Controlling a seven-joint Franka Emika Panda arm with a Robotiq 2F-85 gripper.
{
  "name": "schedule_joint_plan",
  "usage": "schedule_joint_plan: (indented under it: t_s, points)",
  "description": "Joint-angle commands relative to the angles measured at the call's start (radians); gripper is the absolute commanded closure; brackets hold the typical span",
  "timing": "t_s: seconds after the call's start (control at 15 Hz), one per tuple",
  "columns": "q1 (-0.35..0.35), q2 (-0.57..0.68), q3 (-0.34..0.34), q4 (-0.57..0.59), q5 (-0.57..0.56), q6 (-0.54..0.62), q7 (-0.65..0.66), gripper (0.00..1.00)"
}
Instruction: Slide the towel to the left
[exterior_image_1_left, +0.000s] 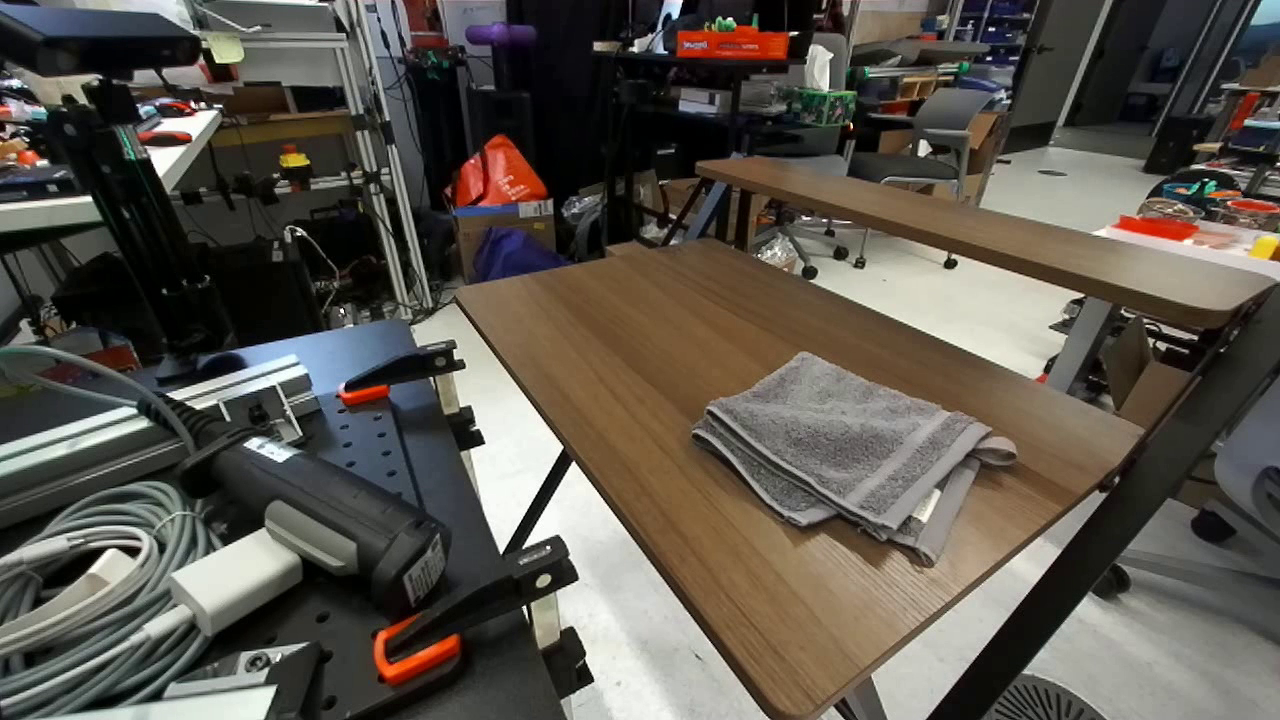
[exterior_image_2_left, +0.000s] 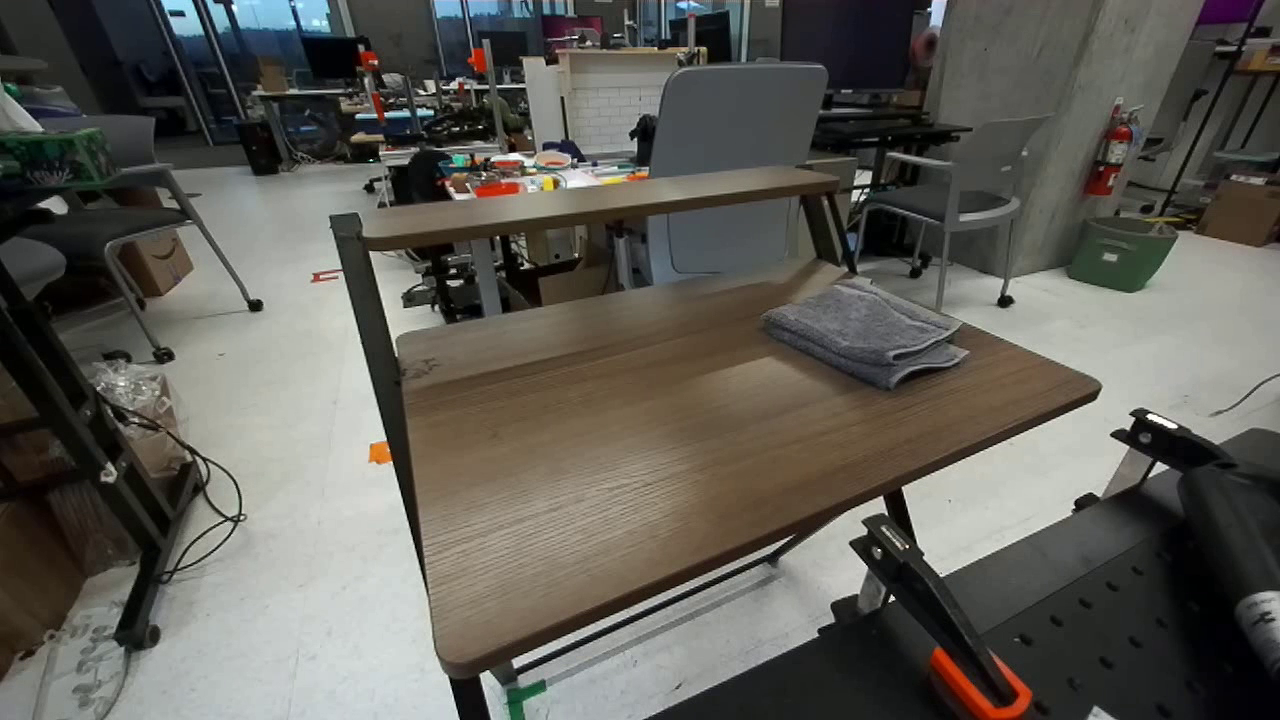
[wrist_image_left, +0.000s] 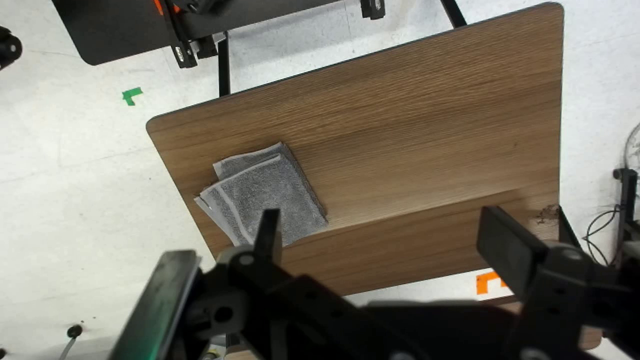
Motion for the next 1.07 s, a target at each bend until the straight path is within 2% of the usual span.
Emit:
schedule_joint_plan:
  t_s: [0.0,0.27,0.53,1.0]
  points:
    - [0.014,0.002,-0.012,0.003,-0.008,-0.003,0.007,0.0]
    - [0.014,0.002,-0.012,0.003,-0.008,-0.003,0.007,0.0]
    - [-0.012,0.074,0.005,0.021,-0.048,0.068,0.047,0.0]
    - [-0.064,0.356,-0.001,0.1,-0.158,0.221,0.213,0.0]
